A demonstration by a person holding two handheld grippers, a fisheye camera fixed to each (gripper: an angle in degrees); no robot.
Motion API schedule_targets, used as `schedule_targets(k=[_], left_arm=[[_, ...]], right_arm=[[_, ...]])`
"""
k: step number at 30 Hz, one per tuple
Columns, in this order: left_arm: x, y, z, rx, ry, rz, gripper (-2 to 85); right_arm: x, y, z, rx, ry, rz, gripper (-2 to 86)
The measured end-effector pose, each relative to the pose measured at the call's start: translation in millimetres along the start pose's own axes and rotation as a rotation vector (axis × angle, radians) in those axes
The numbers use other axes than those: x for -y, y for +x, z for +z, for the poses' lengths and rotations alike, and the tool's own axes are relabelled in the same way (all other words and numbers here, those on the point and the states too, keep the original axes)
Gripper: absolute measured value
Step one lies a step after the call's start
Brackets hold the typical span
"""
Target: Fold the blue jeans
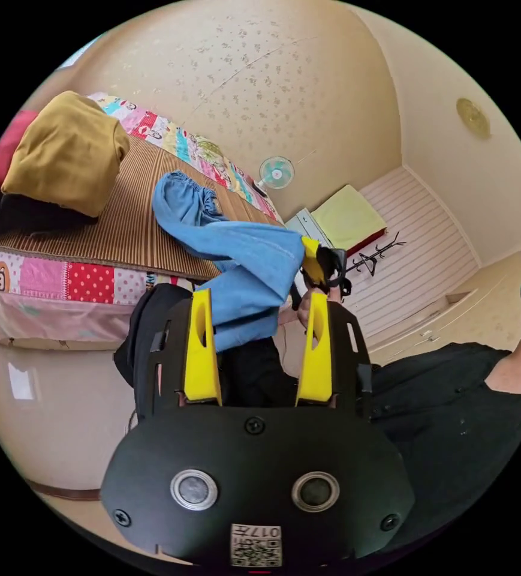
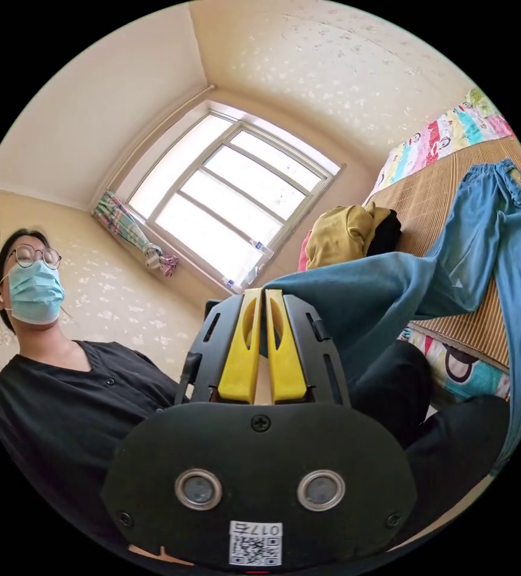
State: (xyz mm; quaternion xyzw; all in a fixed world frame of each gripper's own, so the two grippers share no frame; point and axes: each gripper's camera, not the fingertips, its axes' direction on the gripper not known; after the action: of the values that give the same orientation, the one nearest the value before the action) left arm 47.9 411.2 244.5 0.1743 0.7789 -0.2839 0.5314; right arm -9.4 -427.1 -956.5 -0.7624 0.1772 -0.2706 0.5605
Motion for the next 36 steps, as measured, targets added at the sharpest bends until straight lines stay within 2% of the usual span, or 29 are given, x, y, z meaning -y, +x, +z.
schedule_targets(k=[3, 5, 10, 13, 16, 18, 21, 23, 24, 26, 28, 31, 33, 36], left_arm=[[-6.5, 4.5, 28.8, -0.001, -0.075, 0.044, 20.1], [1.6, 8.5, 37.3, 0.078, -0.082, 0.120, 16.8], [20.6, 27.9, 5.9, 0.076, -0.019, 0.291, 15.1], [27.1, 32.2, 0.5, 0.179, -0.031, 0.322, 15.7], [42.4, 27.2, 25.2, 0.063, -0.117, 0.330, 13.4], [52.8, 20.5, 39.2, -0.050, -0.155, 0.309, 5.3], [65.3, 3.6, 29.4, -0.241, -0.095, 0.222, 0.9], [69.1, -21.3, 9.6, -0.563, -0.015, 0.099, 0.1], [68.5, -30.0, 6.2, -0.636, 0.003, 0.049, 0.0], [57.8, -65.9, 2.7, -0.844, 0.021, -0.182, -0.2], [45.3, -82.2, -2.4, -0.846, 0.054, -0.275, -0.2], [32.3, -92.3, -6.0, -0.656, 0.053, -0.345, -0.3], [28.1, -96.6, -0.5, -0.601, 0.045, -0.384, -0.3], [26.2, -101.8, 14.1, -0.646, 0.064, -0.422, -0.3]], right_arm=[[5.5, 4.3, 0.4, 0.079, 0.002, 0.038, 1.1], [8.6, 4.0, 2.1, 0.084, -0.017, 0.045, 1.1], [9.0, -8.3, -18.6, 0.019, -0.019, 0.046, 1.2], [7.0, -17.4, -38.0, -0.040, 0.001, 0.036, 1.2], [8.2, -26.5, -36.5, -0.119, -0.035, -0.002, 1.3], [12.6, -21.1, -34.5, -0.089, -0.040, 0.019, 1.4], [12.6, -17.5, -54.0, -0.092, 0.033, 0.021, 1.5], [7.5, -17.7, -73.6, -0.103, 0.080, 0.021, 1.5], [1.8, -17.1, -86.4, -0.125, 0.106, 0.027, 1.7], [-8.8, -10.3, -100.8, -0.181, 0.119, 0.073, 2.2], [-20.7, 3.1, -104.9, -0.212, 0.077, 0.151, 3.6], [-42.6, 30.0, -82.3, -0.118, -0.077, 0.265, 9.6], [-61.5, 49.5, -46.6, 0.053, -0.186, 0.322, 14.9], [-80.2, 70.3, -7.6, 0.214, -0.227, 0.396, 16.1]])
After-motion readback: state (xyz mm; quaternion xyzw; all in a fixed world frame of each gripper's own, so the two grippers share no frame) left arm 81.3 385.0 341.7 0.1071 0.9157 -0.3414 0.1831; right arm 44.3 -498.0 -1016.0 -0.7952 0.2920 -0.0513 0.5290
